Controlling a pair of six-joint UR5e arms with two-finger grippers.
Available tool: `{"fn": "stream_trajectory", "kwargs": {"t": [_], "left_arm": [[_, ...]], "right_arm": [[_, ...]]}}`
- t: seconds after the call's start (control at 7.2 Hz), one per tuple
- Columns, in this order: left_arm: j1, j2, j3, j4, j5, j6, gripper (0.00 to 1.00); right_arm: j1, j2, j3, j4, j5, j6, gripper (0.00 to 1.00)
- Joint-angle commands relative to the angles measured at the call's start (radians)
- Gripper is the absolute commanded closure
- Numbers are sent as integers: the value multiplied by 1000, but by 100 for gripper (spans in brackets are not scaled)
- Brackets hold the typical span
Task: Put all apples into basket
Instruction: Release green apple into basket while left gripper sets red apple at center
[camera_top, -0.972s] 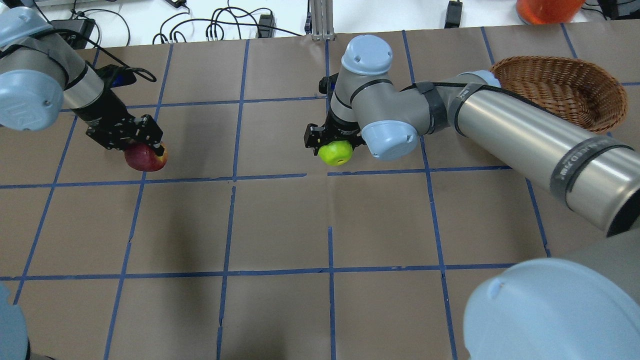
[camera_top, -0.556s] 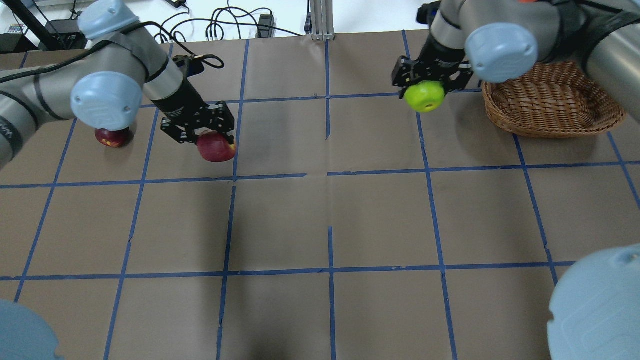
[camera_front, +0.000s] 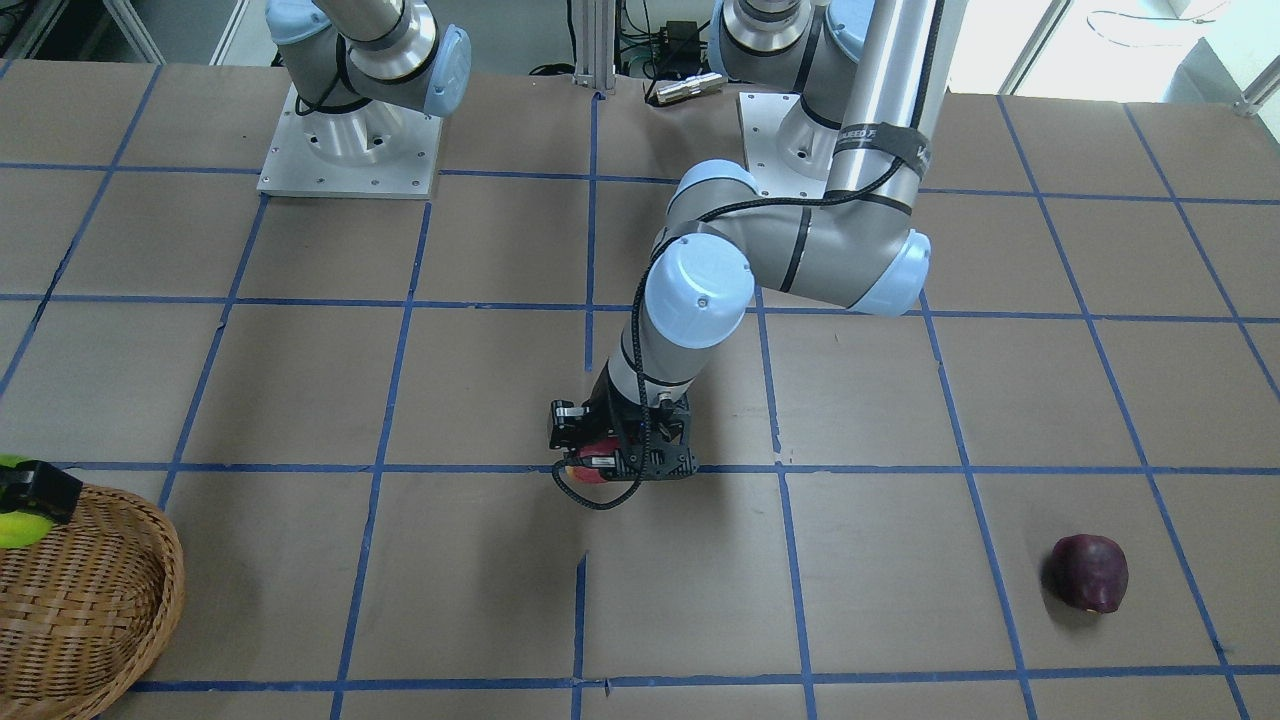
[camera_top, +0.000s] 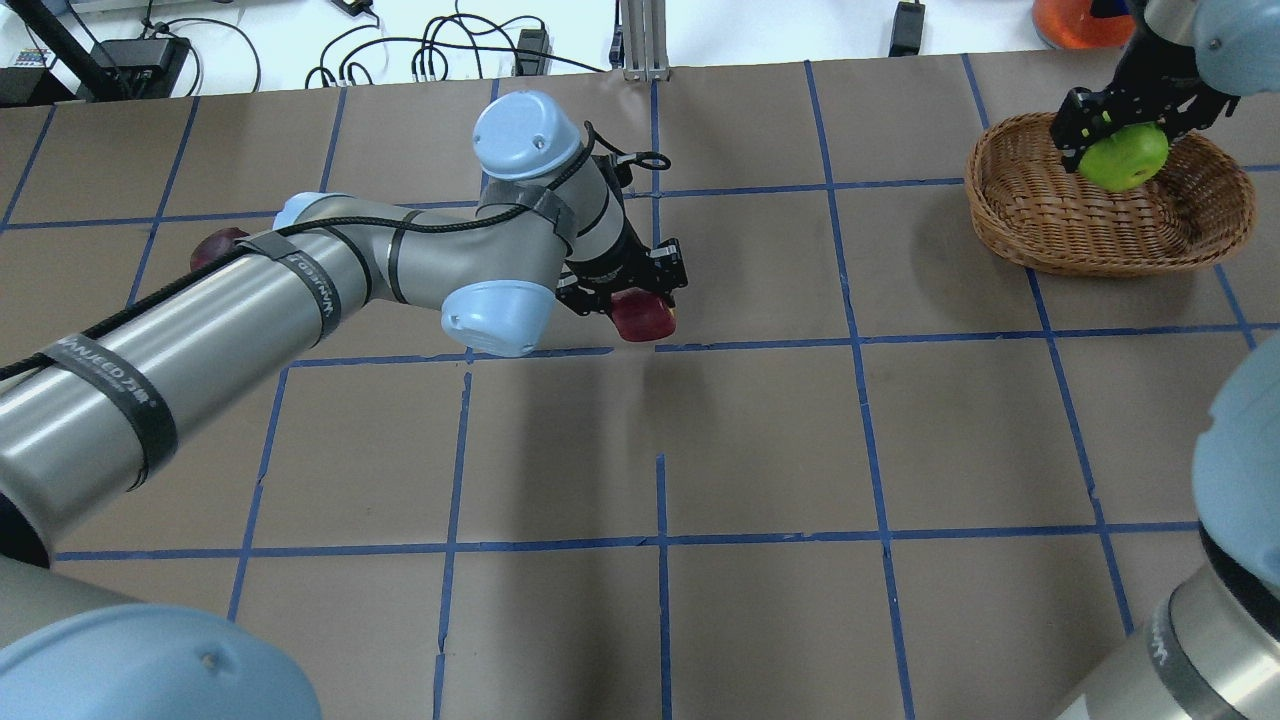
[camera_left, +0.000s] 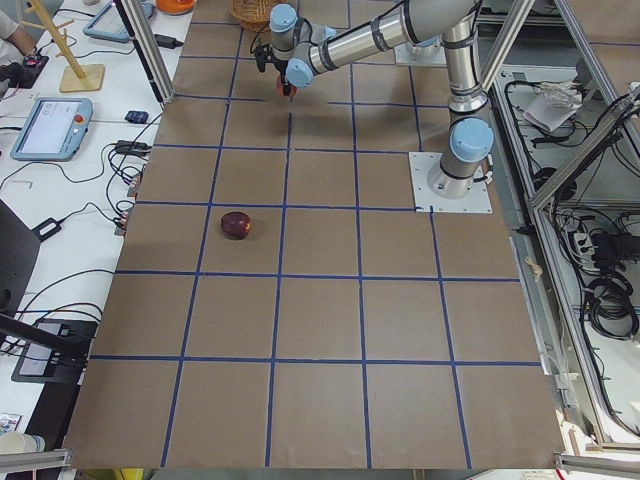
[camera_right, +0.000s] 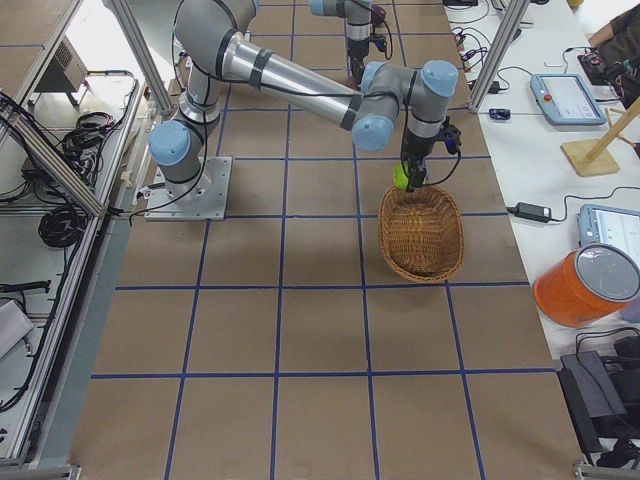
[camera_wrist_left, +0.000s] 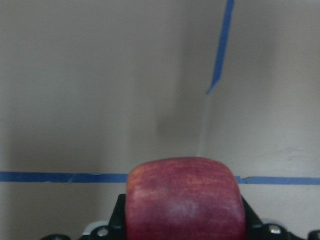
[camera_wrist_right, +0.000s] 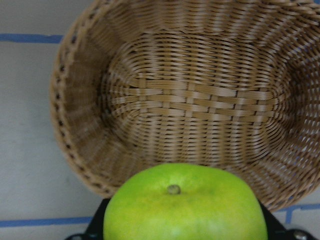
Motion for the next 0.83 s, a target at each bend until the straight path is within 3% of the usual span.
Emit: {"fn": "stream_trajectory", "kwargs": {"t": [0.0,0.14,0.42,0.56,0.69], "left_arm": [[-32,-25,-5,18,7,-27,1],[-32,-12,-4,10,12,-28,0],[49,51,20,-176,6,-48,0],[136,103,27,-227,4,-36,0],[228,139,27,-246,6,55,0]], "right_arm": [[-91,133,-3,-199,-44,-135,100],[-101,150,-9,-226,-42,-138,98],[-106,201,-5,-319,-45,-140,62],[-120,201,0,-317,-36,-142,11],[-134,204,4,-312,-35,-142,0]]}}
